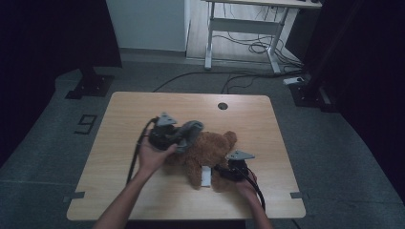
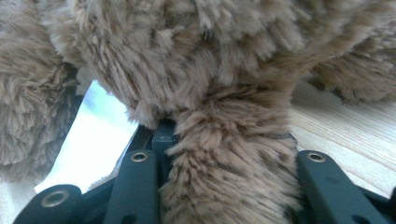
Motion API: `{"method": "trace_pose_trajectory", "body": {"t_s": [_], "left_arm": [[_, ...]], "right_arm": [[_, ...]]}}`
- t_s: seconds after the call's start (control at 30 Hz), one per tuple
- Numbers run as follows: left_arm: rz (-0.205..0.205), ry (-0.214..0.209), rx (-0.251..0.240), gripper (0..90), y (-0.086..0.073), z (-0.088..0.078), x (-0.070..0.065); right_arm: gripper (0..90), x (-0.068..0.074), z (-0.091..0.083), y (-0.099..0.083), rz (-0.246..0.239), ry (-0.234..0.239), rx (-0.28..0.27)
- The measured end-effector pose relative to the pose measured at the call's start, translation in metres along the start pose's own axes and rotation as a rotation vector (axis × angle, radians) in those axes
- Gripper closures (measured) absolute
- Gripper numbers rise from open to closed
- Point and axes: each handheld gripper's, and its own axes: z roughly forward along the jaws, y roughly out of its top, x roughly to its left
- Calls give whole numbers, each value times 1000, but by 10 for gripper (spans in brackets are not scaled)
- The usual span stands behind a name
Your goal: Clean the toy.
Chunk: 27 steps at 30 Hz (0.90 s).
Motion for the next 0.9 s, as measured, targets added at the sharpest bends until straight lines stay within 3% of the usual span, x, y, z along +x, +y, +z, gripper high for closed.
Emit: {"method": "trace_pose_trajectory", "body": {"t_s": [0.1, 0.23, 0.3, 0.33, 0.43, 0.63, 0.9], "left_arm": [[47, -39, 31, 782, 12, 26, -28], [115, 20, 134, 781, 12, 66, -44], [100, 47, 158, 780, 8, 78, -39], [63, 51, 159, 781, 5, 81, -32], [-1, 45, 153, 783, 2, 78, -18], [-22, 124, 171, 783, -7, 58, 8], [-78, 155, 162, 782, -26, 25, 45]], "right_arm": [[588, 0, 0, 0, -1, 3, 1], [587, 0, 0, 0, -5, 0, -1], [588, 0, 0, 0, -9, -3, 3], [587, 1, 0, 0, -6, -5, 5], [588, 0, 0, -1, -5, -5, 7], [588, 1, 0, -1, -1, -9, 6], [588, 4, 0, -1, -11, -7, 7]]}}
